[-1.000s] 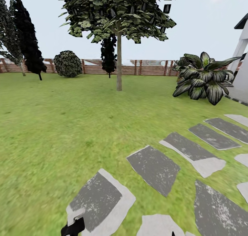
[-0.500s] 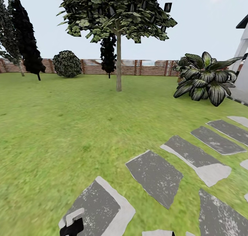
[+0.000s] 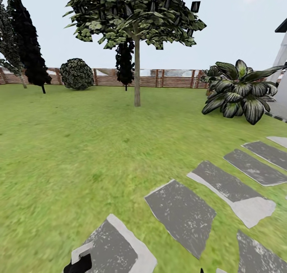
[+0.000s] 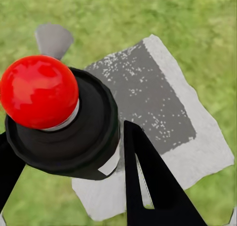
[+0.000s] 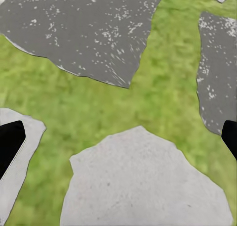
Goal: In the garden, pick up the pesticide atomizer on the floor and spray pesticide onto both trees until each tree trunk is fully covered.
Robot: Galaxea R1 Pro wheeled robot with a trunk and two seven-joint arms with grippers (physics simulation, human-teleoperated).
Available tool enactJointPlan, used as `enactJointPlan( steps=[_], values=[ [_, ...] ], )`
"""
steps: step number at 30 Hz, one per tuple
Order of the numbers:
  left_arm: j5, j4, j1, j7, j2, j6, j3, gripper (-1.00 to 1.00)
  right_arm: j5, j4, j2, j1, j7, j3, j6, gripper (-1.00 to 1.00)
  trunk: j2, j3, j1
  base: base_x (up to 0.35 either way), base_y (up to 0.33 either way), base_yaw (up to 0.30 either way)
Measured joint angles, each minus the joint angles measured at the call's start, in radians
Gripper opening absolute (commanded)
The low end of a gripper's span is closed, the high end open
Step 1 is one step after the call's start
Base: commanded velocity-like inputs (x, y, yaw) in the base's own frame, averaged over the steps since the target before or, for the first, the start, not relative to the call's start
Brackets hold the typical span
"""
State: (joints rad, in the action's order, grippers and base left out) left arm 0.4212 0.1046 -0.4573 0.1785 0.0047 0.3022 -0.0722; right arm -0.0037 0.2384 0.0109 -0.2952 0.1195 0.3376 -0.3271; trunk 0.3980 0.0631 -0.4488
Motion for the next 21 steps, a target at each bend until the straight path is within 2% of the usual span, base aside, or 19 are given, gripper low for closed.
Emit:
enactJointPlan(
  steps=[21],
  values=[
    [-0.003, 0.001, 0.010, 0.001, 0.000, 0.002, -0.002, -1.00, 0.001, -0.001, 0.002, 0.000, 0.002, 0.000, 0.000, 1.00, 0.000, 0.000, 0.000, 0.336, 0.000, 0.000]
  ],
)
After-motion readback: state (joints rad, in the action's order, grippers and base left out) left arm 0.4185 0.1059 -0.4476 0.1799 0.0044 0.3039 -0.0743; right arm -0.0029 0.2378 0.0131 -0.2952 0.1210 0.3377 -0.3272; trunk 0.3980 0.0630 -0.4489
